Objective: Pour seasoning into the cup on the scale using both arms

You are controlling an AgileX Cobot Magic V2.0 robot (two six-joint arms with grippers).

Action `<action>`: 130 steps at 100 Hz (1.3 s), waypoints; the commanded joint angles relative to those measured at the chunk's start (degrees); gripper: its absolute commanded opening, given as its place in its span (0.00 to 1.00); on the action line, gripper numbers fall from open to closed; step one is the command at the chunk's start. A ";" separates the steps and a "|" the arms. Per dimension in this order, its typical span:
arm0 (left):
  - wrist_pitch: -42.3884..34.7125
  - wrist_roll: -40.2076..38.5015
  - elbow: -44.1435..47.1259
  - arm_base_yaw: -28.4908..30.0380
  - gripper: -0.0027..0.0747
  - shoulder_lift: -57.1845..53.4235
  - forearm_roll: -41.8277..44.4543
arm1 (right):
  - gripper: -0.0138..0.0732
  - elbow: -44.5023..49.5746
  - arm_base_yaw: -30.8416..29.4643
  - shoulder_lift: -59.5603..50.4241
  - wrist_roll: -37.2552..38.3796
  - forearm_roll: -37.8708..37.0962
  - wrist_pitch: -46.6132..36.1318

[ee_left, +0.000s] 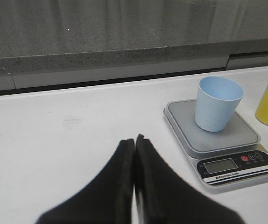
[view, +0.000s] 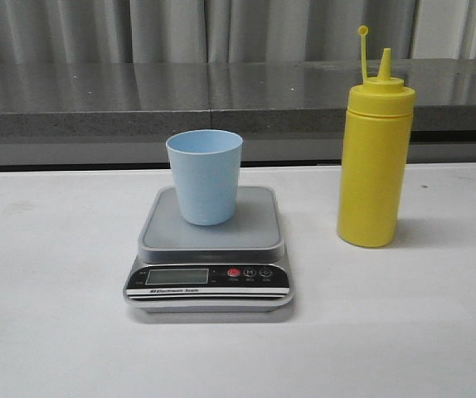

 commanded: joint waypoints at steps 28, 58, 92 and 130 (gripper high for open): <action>-4.35 -0.51 -1.69 0.17 0.01 0.62 -0.76 | 0.08 -1.01 -0.27 -1.34 0.10 -0.41 -4.07; -4.35 -0.51 -1.58 0.17 0.01 0.62 -0.76 | 0.08 -1.01 -0.27 -1.34 0.10 -0.41 -4.07; -10.38 -0.51 1.84 0.41 0.01 0.40 1.60 | 0.08 -1.01 -0.27 -1.34 0.10 -0.41 -4.07; -24.98 -1.59 13.68 9.76 0.01 -4.28 6.04 | 0.08 -1.01 -0.27 -1.34 0.10 -0.41 -4.07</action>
